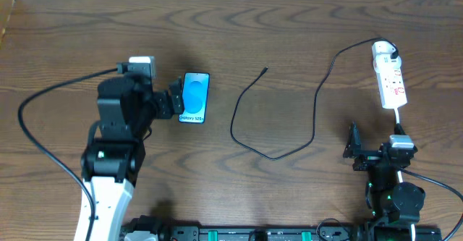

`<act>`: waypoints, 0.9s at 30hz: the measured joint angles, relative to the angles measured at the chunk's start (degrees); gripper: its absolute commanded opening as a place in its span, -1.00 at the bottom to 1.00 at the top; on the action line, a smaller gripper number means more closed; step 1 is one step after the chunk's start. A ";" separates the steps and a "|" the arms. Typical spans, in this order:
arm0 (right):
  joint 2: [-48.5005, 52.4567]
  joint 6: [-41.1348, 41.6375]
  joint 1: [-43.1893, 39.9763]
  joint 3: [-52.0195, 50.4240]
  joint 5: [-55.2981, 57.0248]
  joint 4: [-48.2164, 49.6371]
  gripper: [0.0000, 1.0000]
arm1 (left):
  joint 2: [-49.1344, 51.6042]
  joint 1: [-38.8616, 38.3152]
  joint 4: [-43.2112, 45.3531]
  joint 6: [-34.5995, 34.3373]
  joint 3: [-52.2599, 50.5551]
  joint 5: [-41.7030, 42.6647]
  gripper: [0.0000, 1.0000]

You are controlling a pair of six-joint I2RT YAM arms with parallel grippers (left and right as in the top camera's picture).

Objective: Plug charger to phone and switch on socket
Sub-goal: 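Move the left gripper forward over the blue phone and lower it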

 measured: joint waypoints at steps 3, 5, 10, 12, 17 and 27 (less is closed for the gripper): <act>0.00 0.00 0.00 0.00 0.00 0.00 0.98 | 3.67 -0.63 -5.40 -0.02 5.22 0.07 0.96; 0.00 0.00 0.00 0.00 0.00 0.00 0.99 | 6.49 -1.03 -9.18 0.00 9.16 0.07 0.96; 0.00 0.00 0.00 0.00 -0.02 -0.02 0.98 | 14.12 -2.62 -20.11 0.11 20.20 -0.61 0.96; 0.00 0.00 0.00 0.00 0.00 -0.02 0.98 | 17.00 -3.78 -24.15 0.15 24.39 -2.03 0.96; 0.00 0.00 0.00 0.00 0.00 -0.02 0.99 | 22.69 -6.97 -27.93 0.26 31.85 -4.76 0.96; 0.00 0.00 0.00 0.00 0.00 -0.02 0.99 | 24.83 -7.98 -24.85 0.24 32.20 -4.92 0.96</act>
